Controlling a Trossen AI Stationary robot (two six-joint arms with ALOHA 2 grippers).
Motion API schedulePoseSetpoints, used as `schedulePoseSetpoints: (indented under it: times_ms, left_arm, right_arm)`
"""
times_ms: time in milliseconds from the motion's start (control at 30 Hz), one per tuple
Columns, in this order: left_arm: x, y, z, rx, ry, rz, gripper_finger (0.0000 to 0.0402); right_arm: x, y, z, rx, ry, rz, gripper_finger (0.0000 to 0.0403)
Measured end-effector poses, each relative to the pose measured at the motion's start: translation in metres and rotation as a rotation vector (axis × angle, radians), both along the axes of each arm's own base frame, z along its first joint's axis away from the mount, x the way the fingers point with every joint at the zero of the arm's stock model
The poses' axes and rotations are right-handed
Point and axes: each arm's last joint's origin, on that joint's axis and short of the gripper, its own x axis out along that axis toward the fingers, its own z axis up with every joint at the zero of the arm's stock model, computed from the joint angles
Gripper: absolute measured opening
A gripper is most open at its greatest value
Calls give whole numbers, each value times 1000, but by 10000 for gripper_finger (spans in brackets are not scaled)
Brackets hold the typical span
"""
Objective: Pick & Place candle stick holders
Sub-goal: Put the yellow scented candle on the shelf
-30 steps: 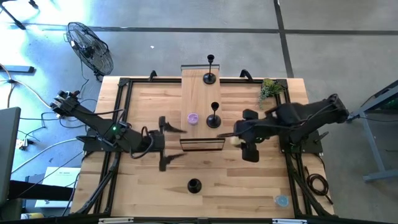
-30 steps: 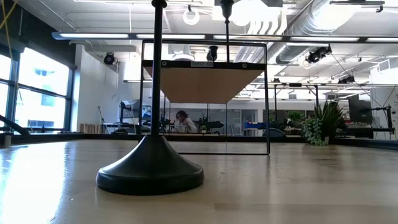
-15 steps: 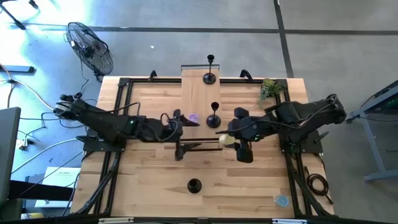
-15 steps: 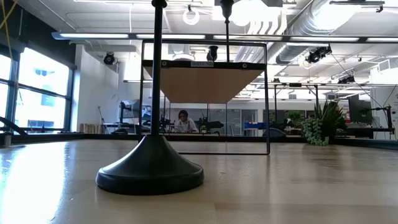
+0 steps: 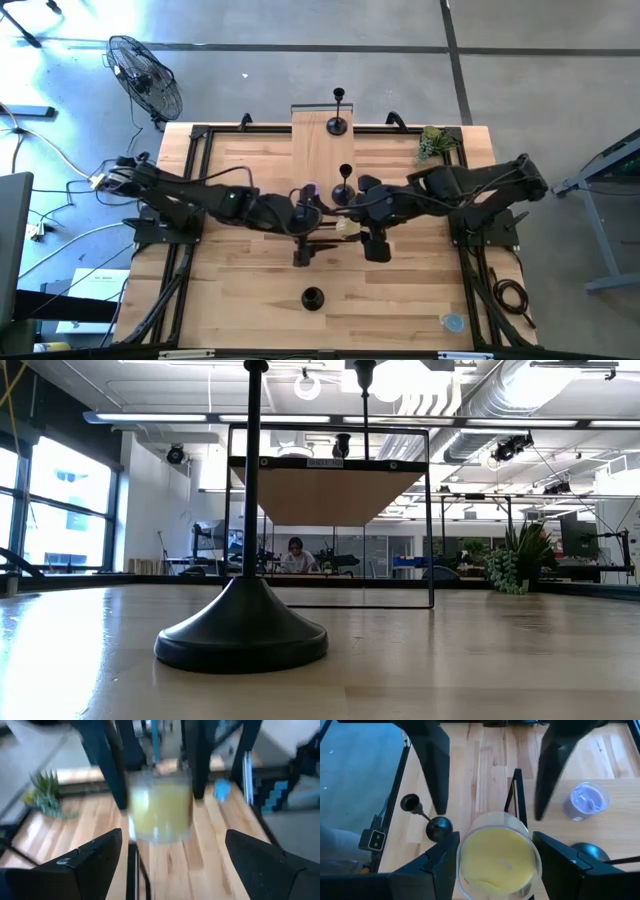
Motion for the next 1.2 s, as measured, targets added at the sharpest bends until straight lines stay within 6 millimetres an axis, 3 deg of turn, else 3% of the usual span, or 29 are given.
schedulePoseSetpoints:
  times_ms: [467,800,1200]
  left_arm:
    - [8,-2,9,-21,-8,-6,351]
    - [22,9,-1,-131,13,4,351]
    - [27,7,-4,-138,1,-11,351]
  right_arm:
    - [3,1,8,-7,-69,11,216]
    - [5,1,10,3,-98,14,216]
    - [5,1,10,3,-96,14,216]
